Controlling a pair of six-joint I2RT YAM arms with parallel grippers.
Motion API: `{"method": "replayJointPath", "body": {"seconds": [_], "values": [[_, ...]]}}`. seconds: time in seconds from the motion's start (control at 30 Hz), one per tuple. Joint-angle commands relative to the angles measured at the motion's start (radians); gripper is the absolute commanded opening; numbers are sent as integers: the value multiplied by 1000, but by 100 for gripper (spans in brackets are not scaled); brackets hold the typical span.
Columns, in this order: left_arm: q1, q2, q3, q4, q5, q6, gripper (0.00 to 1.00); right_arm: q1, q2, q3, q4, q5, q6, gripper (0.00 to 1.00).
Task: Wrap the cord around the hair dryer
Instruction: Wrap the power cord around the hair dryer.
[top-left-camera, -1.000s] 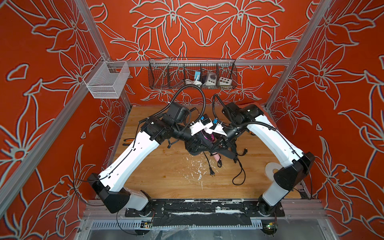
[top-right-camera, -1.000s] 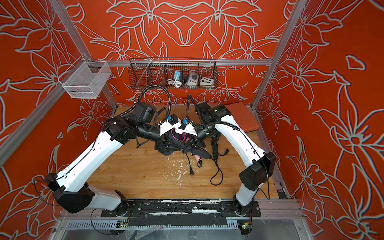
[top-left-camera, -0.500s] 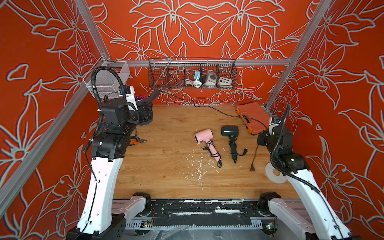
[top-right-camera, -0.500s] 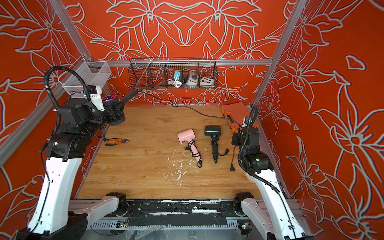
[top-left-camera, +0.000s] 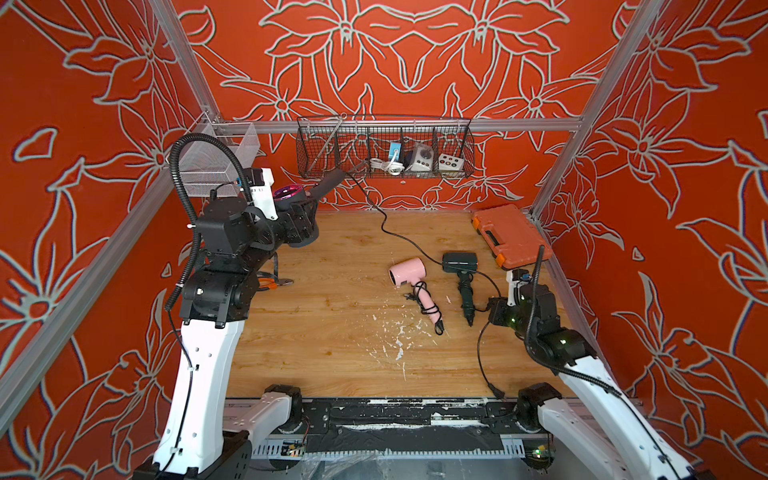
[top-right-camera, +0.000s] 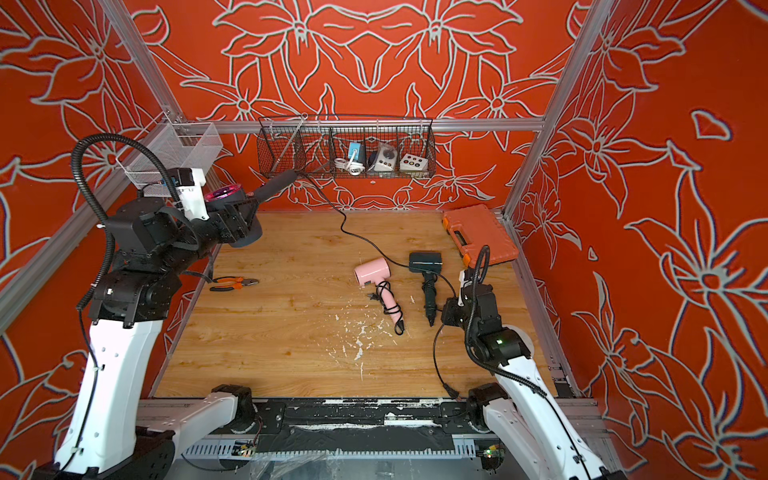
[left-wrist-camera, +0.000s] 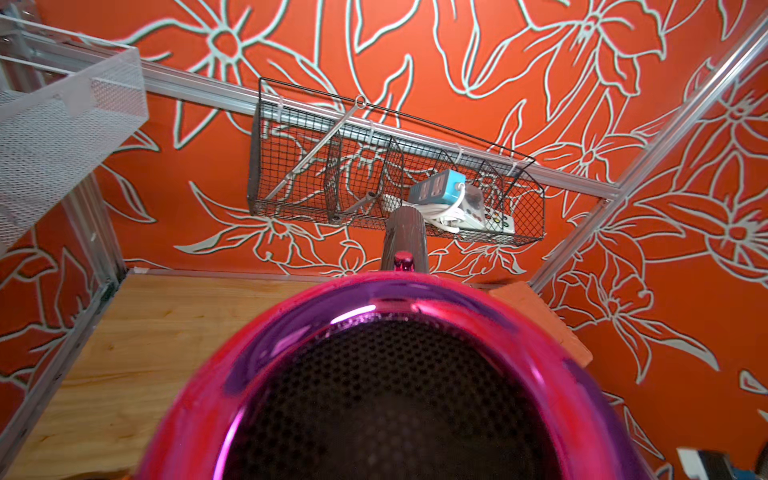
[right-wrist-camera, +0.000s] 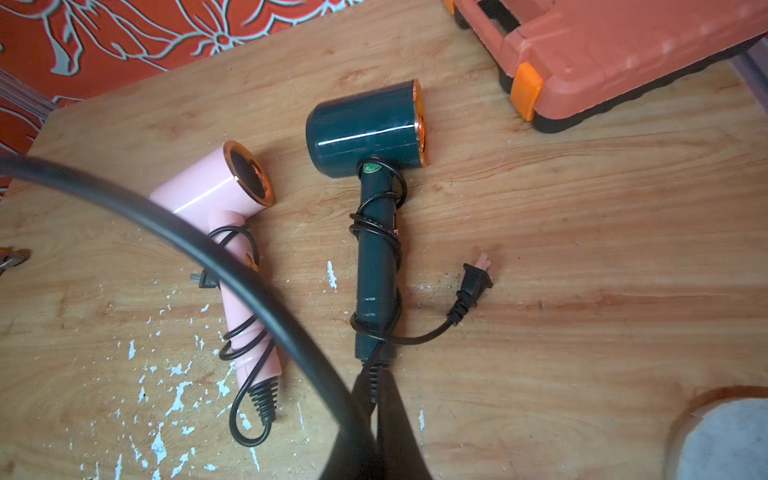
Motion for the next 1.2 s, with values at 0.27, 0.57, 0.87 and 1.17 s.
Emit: {"method": "replayJointPath", "body": {"seconds": [0.27, 0.57, 0.87, 1.17], "values": [[27, -81, 60, 146, -23, -78, 0, -41, -84, -164, 230, 207, 179, 82], [42, -109, 128, 188, -72, -89, 0, -75, -128, -329, 363, 322, 231, 82], [42, -87, 210, 181, -125, -110, 0, -71, -135, -491, 563, 255, 333, 82], [43, -78, 210, 209, -151, -157, 0, 196, -157, -671, 826, 357, 347, 81]]}}
